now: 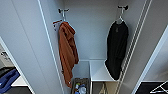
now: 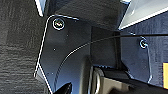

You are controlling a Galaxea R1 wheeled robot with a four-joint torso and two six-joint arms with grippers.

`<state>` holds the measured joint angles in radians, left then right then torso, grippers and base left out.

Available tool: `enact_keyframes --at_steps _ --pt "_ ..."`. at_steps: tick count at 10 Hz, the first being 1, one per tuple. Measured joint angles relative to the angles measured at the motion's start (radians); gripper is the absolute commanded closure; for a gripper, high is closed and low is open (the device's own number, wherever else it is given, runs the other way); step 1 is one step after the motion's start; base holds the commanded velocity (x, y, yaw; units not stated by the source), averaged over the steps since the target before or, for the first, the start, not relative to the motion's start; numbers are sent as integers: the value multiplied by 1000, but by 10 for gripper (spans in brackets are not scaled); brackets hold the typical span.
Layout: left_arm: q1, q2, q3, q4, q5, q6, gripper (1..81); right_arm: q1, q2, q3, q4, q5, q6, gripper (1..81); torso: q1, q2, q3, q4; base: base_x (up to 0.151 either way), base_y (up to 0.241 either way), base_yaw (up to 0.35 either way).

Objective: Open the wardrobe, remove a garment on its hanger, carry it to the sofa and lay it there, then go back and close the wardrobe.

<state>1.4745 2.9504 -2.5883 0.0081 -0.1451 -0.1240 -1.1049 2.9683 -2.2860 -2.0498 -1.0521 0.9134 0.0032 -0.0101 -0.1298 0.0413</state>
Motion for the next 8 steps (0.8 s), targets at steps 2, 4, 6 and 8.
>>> enact_keyframes --at_steps 2,4,6,8 --pt "0 0 0 1 0 0 10 -9 -41 -24 37 -9 100 10 0 0 0 0 0 0 0" --pt "0 0 0 10 -1 0 10 -3 -110 -53 82 -26 131 10 0 0 0 0 0 0 0" --pt "0 0 0 11 -4 0 10 -14 -137 -33 110 18 136 10 0 0 0 0 0 0 0" --pt "0 0 0 12 -5 7 10 -40 -129 31 186 242 139 10 0 0 0 0 0 0 0"
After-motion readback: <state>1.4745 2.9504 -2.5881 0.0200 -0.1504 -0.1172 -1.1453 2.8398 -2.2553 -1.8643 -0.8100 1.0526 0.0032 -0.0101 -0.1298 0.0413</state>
